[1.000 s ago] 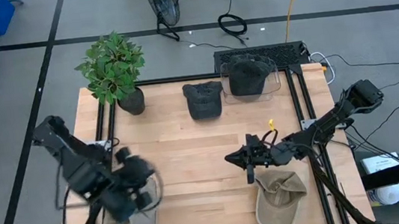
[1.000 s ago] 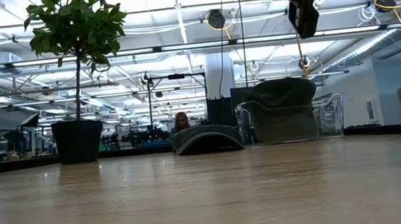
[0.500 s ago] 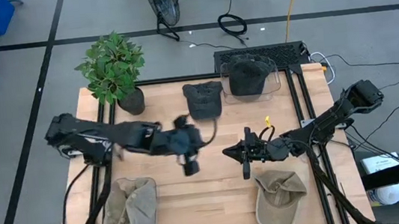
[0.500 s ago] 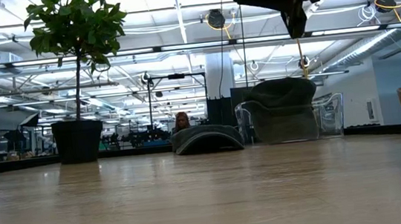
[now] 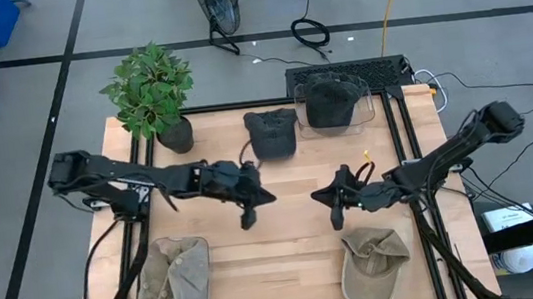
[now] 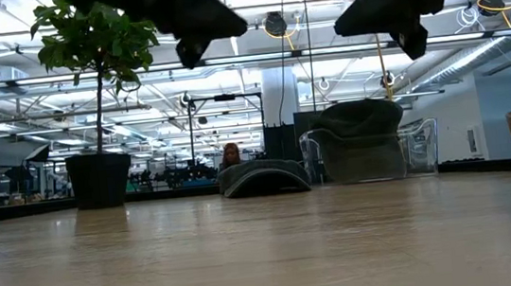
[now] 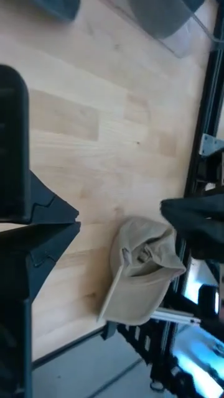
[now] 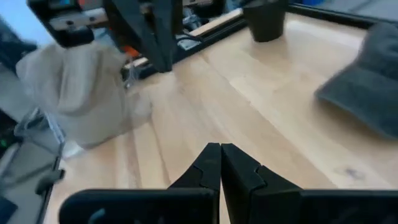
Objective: Pick & Place hat
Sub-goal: Put the brown cap into the bottom transparent bin
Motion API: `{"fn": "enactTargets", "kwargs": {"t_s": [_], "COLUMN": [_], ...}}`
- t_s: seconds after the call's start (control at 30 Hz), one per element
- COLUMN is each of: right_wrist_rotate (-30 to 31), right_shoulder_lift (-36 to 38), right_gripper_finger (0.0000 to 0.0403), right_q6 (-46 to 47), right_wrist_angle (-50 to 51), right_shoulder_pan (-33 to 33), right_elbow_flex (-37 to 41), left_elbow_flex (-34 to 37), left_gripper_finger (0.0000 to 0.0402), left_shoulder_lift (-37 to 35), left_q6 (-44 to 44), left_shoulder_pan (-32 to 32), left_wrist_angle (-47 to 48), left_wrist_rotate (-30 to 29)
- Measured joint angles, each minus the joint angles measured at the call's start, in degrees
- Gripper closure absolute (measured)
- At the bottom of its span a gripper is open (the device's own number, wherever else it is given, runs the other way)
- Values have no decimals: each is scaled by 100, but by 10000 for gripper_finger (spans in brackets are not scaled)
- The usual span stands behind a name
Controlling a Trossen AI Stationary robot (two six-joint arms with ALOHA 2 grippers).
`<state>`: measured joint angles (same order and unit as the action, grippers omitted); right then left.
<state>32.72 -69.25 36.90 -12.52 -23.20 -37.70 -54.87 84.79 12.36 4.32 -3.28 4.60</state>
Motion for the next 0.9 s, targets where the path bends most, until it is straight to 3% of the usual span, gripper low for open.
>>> {"fn": "enactTargets", "kwargs": {"t_s": [0.2, 0.3, 0.43, 0.63, 0.9], "right_wrist_rotate": [164, 480, 438, -658, -2032], "right_shoulder_lift": [73, -185, -669, -1490, -2603], "right_gripper_finger": [403, 403, 403, 403, 403], "right_q6": [404, 403, 586, 1819, 4111], "right_wrist_angle": [412, 1122, 2494, 4883, 6540], "right_shoulder_pan": [0, 69, 302, 307, -59], "right_elbow_flex": [-301, -1020, -2188, -3846, -5163], "left_elbow_flex": [730, 1009, 1330, 1674, 1847], "left_gripper_finger": [396, 398, 392, 395, 396], "left_shoulder_lift": [-944, -1420, -1977, -2457, -2610], "left_q6": [-351, -620, -807, -1120, -1495], "left_shoulder_pan": [-404, -655, -930, -1078, -1074], "left_wrist_angle": [-131, -98, -104, 315, 1068], "left_wrist_rotate": [475, 858, 1246, 1803, 1863]}}
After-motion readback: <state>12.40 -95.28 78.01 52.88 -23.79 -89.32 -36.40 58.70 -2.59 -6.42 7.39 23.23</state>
